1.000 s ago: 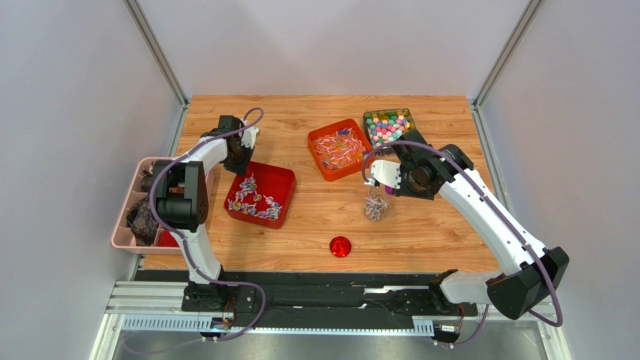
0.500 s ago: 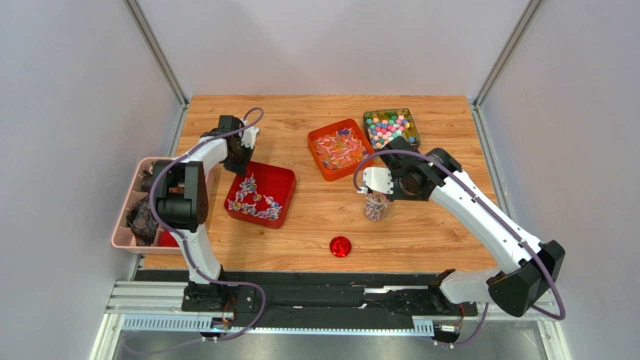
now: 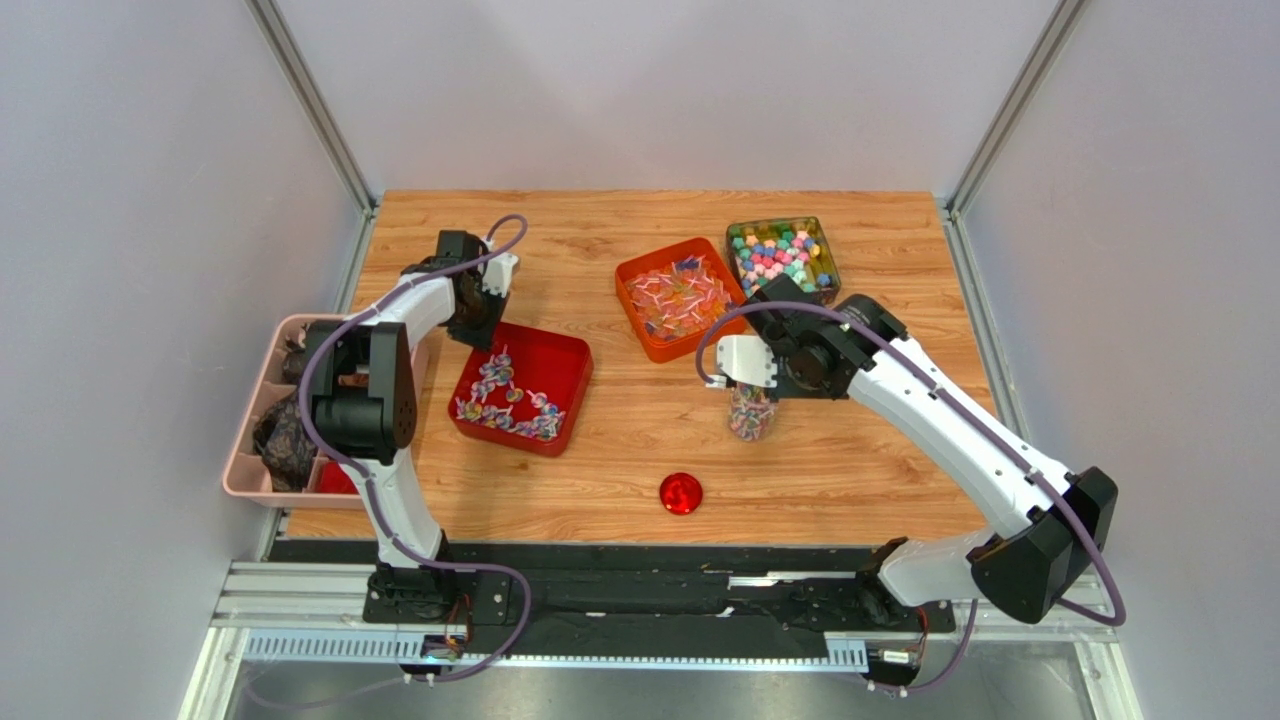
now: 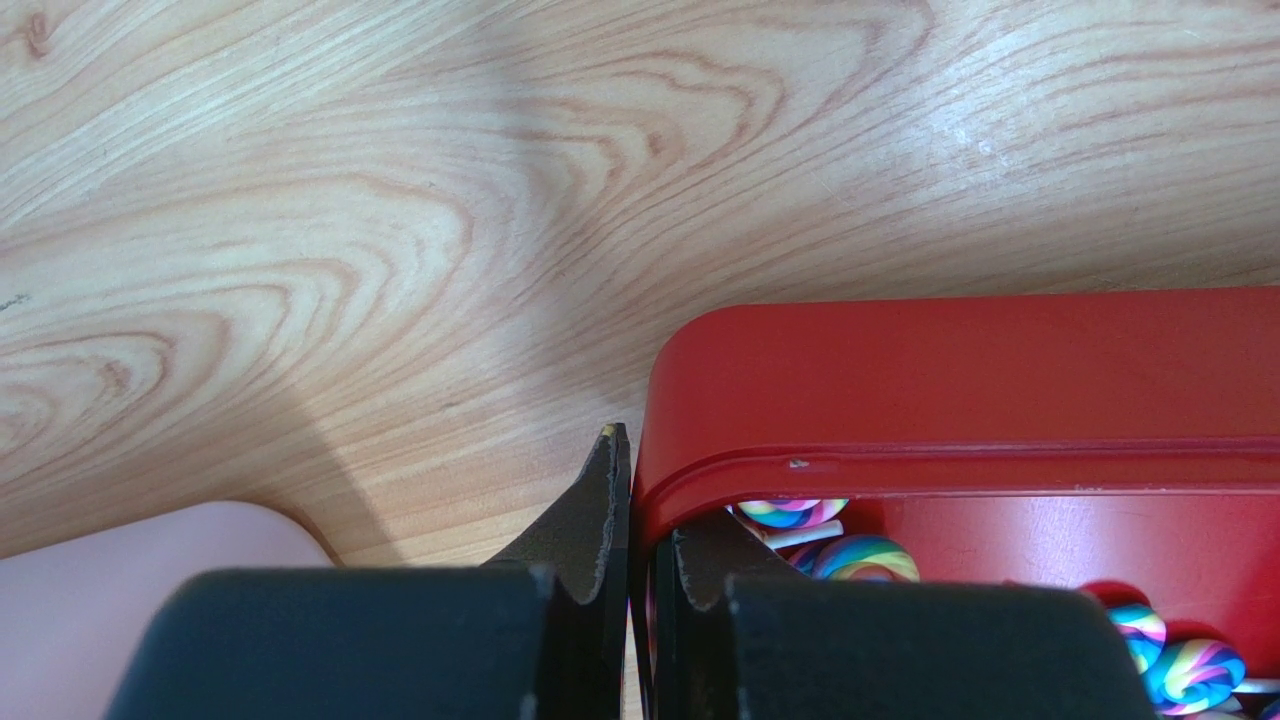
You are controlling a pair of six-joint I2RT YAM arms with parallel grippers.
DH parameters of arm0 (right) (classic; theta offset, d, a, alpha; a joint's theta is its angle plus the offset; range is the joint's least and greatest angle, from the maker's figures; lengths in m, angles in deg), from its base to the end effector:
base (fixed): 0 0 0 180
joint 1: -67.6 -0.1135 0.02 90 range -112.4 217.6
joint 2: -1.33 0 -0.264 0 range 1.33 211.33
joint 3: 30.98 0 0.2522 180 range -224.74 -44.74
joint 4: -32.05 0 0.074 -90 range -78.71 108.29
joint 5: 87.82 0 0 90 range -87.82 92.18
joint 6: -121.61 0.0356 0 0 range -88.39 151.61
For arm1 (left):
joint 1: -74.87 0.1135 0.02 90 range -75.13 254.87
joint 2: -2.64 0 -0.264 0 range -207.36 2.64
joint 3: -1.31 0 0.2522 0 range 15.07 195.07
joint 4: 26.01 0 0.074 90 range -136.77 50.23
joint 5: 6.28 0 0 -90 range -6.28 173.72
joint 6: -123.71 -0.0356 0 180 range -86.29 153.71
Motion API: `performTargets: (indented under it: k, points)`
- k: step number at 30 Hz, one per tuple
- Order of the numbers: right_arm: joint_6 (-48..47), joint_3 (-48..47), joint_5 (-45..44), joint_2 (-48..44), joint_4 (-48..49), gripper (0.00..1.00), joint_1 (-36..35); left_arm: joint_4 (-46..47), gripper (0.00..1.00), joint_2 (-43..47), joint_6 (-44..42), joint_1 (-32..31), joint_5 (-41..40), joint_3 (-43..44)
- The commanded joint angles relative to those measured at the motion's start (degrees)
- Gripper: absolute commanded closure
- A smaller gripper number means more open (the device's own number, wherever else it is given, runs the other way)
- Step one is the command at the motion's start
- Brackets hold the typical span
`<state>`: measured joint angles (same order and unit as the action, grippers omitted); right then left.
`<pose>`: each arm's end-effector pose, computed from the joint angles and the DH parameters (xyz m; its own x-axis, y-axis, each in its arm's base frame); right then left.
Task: Pack the candies
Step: Place the fake candies in the packing bottle.
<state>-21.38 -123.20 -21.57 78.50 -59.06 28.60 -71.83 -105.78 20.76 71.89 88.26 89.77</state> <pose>0.1882 0.1340 0.3329 -0.0543 -0.9844 0.1671 -0.9036 -0.0228 -0.4277 0.3847 -0.0228 0.1780 -0.8687 0.2689 -0.4160 0.2862 0.9579 0.0216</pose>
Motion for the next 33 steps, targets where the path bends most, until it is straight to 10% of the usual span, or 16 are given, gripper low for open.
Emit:
performTargets:
  k: [1,12,33]
  points:
    - [0.6,-4.2,-3.2,-1.8,-18.0,1.00,-0.3,-0.1,1.00,3.5,1.4,0.3,2.0,0.0]
    - [3.6,-20.4,6.0,0.3,-15.4,1.00,-0.3,-0.3,1.00,3.4,1.5,0.3,2.4,0.0]
    - [10.3,-20.4,33.1,6.2,5.5,1.00,-0.5,-1.5,0.85,0.5,1.3,0.3,2.3,1.4]
